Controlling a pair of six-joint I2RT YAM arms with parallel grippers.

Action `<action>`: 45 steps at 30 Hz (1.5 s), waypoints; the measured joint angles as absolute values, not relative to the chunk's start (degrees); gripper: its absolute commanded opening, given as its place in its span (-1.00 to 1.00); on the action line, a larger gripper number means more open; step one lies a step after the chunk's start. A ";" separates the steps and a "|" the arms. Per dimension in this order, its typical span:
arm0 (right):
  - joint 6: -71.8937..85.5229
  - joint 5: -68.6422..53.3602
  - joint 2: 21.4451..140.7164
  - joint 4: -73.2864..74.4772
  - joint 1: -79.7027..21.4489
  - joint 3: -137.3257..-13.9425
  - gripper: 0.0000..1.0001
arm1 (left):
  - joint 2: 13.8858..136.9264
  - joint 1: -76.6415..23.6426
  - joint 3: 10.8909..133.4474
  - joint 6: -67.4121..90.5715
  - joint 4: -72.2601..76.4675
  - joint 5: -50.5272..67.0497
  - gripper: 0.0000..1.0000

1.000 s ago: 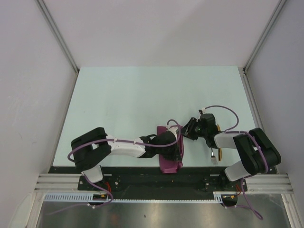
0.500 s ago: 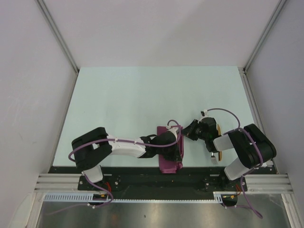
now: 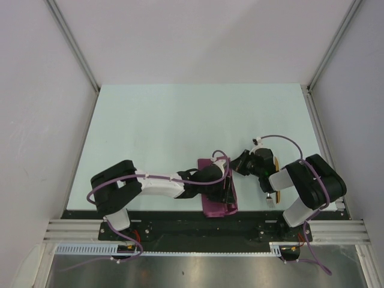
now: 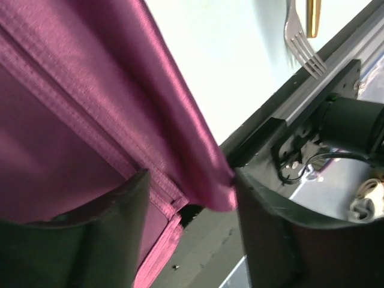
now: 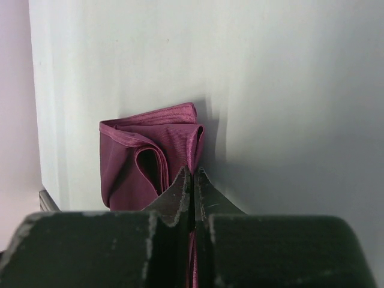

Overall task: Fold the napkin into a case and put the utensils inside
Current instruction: Pick up the 2/3-rectangle-folded napkin from the center of the board, then stuff the top corner of the smaller-rectangle-folded napkin at the center of the board.

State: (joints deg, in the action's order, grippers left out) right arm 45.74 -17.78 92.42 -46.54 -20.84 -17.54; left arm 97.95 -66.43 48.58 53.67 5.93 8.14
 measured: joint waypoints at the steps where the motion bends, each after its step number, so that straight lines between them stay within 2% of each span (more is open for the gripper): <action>1: 45.10 -17.50 92.05 -45.87 -20.91 -17.93 -1.00 | 97.73 -66.26 48.62 53.08 5.50 8.12 0.38; 3: 43.77 -16.88 91.07 -44.16 -21.23 -18.92 -1.00 | 96.27 -65.80 48.88 51.53 3.07 7.51 0.35; 6: 41.89 -15.88 89.32 -41.78 -22.09 -20.36 -1.00 | 91.33 -64.38 50.46 48.77 -2.55 5.39 0.12; 8: 40.93 -15.29 88.82 -40.38 -22.74 -21.37 -1.00 | 87.66 -62.54 51.53 47.59 -4.97 3.97 -0.14; 13: 38.28 -12.03 88.29 -35.38 -25.61 -23.70 -1.00 | 80.93 -50.85 50.74 46.52 -6.42 1.93 -0.41; 16: 36.69 -8.86 87.33 -31.51 -27.73 -25.06 -1.00 | 82.50 -44.95 49.91 46.22 -6.13 1.28 -0.44; 19: 34.98 -6.09 86.37 -28.03 -29.65 -26.70 -1.00 | 86.19 -43.20 49.98 45.80 -5.10 1.13 -0.49; 29: 30.24 2.09 85.62 -18.09 -35.59 -32.27 -1.00 | 97.32 -42.94 50.13 45.10 -0.12 2.04 -0.56; 45: 24.73 13.28 88.66 -5.41 -46.26 -41.12 -1.00 | 99.57 -42.68 50.13 46.50 5.80 3.81 -0.61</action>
State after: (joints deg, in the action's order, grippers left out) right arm 24.73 13.28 88.66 -5.41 -46.26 -41.12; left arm 99.57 -42.68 50.13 46.50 5.80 3.81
